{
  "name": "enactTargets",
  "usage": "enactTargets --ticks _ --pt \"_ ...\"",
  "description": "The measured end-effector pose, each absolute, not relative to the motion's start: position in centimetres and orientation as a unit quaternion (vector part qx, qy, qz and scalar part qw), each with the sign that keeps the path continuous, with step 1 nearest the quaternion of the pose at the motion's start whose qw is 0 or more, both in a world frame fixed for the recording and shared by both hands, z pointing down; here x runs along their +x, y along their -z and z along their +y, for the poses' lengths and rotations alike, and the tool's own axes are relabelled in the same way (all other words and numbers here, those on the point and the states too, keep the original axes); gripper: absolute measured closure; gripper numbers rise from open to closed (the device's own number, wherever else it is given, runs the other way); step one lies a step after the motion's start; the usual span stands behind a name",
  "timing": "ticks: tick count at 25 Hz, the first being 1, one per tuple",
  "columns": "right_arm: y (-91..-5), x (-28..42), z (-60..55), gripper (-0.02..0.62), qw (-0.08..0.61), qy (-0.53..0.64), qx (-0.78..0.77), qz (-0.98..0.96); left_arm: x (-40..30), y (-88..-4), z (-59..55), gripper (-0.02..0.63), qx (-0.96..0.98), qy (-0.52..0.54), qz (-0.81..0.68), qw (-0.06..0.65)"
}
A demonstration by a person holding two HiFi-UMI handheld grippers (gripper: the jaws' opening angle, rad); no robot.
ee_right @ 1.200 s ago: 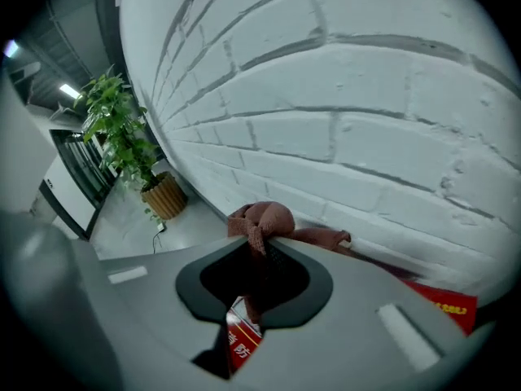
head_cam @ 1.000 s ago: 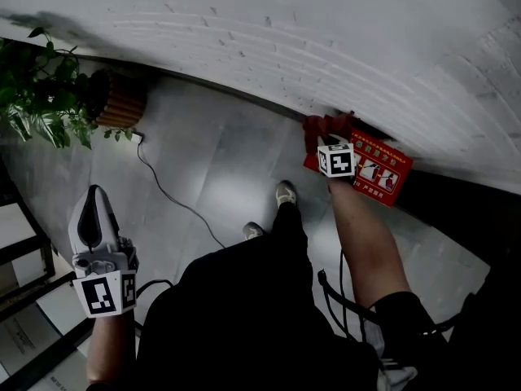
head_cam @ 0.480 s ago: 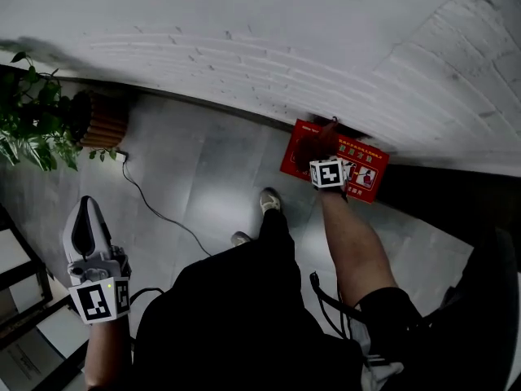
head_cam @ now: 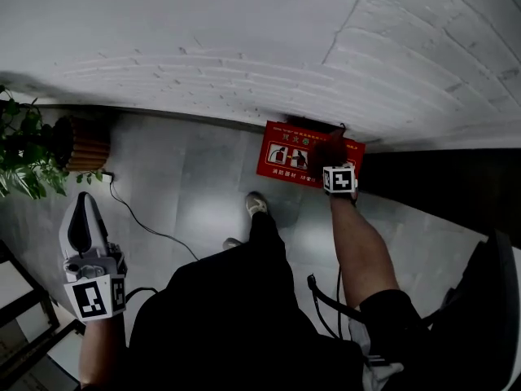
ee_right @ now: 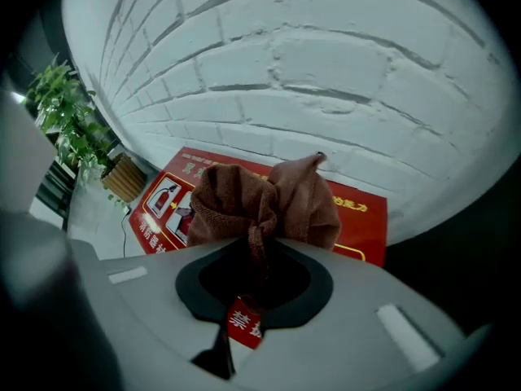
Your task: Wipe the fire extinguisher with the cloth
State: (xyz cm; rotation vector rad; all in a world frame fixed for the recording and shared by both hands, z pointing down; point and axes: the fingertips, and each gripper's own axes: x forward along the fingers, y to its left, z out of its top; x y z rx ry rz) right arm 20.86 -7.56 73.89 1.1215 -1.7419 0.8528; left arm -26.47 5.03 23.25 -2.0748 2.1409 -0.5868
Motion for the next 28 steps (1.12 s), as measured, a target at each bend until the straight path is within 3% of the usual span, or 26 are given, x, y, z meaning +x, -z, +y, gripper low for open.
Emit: enactTargets --ticks 13,28 --pt "-73.5 29.3 -5.5 0.561 0.442 -0.359 0.504 -0.650 -25.0 -24.1 2.7 0.606 -0.702 0.185 0.686 0.046" --pt "-71.2 24.7 -4.9 0.546 0.419 -0.320 0.504 -0.684 -25.6 -26.4 1.9 0.606 -0.707 0.165 0.687 0.022"
